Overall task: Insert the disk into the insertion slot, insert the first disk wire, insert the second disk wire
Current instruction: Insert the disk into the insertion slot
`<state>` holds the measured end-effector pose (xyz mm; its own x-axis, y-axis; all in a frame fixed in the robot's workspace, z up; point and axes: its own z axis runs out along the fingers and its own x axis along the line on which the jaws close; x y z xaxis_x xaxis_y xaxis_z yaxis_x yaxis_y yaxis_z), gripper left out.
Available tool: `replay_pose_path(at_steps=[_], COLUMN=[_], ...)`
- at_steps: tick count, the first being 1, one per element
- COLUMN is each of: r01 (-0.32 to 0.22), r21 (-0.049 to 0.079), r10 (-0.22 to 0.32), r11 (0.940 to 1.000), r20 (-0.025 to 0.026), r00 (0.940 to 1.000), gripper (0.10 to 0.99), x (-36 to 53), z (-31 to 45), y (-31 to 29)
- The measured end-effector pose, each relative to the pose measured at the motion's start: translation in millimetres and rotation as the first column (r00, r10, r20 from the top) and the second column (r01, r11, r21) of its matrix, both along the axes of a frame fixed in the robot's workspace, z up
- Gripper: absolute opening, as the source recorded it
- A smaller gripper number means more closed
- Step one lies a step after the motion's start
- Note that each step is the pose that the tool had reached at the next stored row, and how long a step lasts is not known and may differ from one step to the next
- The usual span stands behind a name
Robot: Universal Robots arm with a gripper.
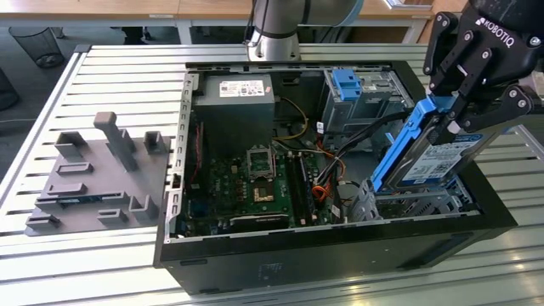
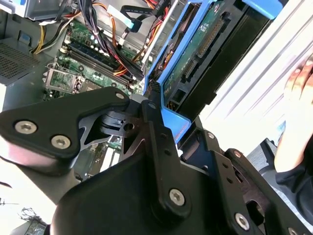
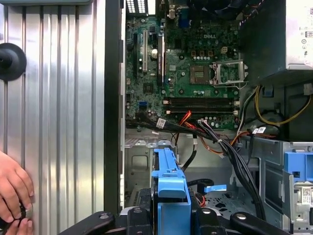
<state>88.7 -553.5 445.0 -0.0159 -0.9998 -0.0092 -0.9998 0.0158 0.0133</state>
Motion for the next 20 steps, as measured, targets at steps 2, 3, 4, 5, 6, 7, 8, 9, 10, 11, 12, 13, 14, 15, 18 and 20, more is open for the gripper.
replay_pose_path(at_steps=[2,3,4,5,6,7,8,9,10,11,12,13,14,15,18,20], r01=[0.000,0.000,0.000,0.000,0.000,0.000,0.000,0.000,0.000,0.000,0.000,0.000,0.000,0.000,0.000,0.000], r21=[0.000,0.000,0.000,0.000,0.000,0.000,0.000,0.000,0.000,0.000,0.000,0.000,0.000,0.000,0.000,0.000], r10=[0.000,0.000,0.000,0.000,0.000,0.000,0.000,0.000,0.000,0.000,0.000,0.000,0.000,0.000,0.000,0.000], r11=[1.0000,1.0000,1.0000,1.0000,1.0000,1.0000,1.0000,1.0000,1.0000,1.0000,1.0000,1.0000,1.0000,1.0000,1.0000,1.0000], r20=[0.0000,0.0000,0.0000,0.0000,0.0000,0.0000,0.0000,0.0000,0.0000,0.0000,0.0000,0.0000,0.0000,0.0000,0.0000,0.0000], r00=[1.0000,1.0000,1.0000,1.0000,1.0000,1.0000,1.0000,1.0000,1.0000,1.0000,1.0000,1.0000,1.0000,1.0000,1.0000,1.0000], gripper=[0.369,0.369,0.369,0.369,0.369,0.369,0.369,0.369,0.369,0.369,0.369,0.369,0.369,0.369,0.369,0.369], x=[-0.1,-0.1,-0.1,-0.1,-0.1,-0.2,-0.2,-0.2,-0.2,-0.3,-0.3,-0.3,-0.4,-0.4,-0.4,-0.5], z=[-1.1,-1.7,-2.2,-2.8,-3.3,-3.9,-4.4,-4.9,-5.5,-5.9,-6.5,-7.1,-7.7,-8.3,-10.6,-12.2], y=[0.1,0.1,0.2,0.2,0.2,0.2,0.2,0.2,0.2,0.2,0.2,0.2,0.2,0.2,0.2,0.2])
